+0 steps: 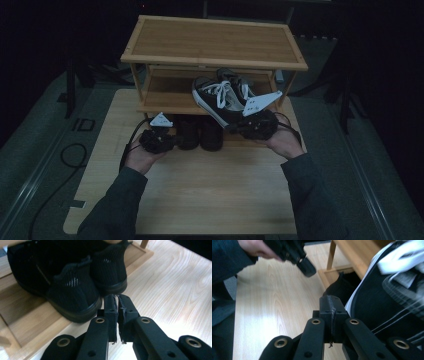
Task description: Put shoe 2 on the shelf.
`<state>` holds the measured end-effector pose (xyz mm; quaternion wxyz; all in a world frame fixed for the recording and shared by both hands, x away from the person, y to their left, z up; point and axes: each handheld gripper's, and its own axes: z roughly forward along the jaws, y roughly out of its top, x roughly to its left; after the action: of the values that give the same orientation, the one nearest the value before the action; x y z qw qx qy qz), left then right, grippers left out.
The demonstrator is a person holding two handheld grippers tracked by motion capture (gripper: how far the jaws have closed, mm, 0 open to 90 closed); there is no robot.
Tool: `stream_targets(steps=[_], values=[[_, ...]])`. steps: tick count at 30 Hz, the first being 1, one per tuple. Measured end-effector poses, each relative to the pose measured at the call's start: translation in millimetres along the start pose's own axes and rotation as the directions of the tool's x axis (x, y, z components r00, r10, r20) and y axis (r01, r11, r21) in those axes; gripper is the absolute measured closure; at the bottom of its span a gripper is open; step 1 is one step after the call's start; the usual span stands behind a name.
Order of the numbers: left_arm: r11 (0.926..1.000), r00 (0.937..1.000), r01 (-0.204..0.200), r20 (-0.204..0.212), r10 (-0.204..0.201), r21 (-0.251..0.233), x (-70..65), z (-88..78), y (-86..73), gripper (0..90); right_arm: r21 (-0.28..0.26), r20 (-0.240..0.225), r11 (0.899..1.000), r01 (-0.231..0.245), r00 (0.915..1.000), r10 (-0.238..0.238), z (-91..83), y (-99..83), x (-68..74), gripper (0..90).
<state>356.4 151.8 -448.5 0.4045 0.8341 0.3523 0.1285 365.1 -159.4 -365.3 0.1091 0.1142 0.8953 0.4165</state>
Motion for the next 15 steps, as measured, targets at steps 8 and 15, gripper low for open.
stream_targets(steps=[8, 15], values=[[0.9994, 0.9991, -0.034, -0.025, 0.034, -0.006, -3.1, 5.1, 21.8, 86.5, 0.038, 0.005, 0.999, -0.014, 0.9999, 0.014, 11.8, -17.8, 4.9, 89.2], [0.9965, 0.9918, -0.083, -0.099, 0.082, -0.01, -4.7, 7.6, 43.9, 90.0, 0.049, 0.006, 0.998, -0.033, 0.9994, 0.033, 14.2, -31.6, 3.9, 89.1]])
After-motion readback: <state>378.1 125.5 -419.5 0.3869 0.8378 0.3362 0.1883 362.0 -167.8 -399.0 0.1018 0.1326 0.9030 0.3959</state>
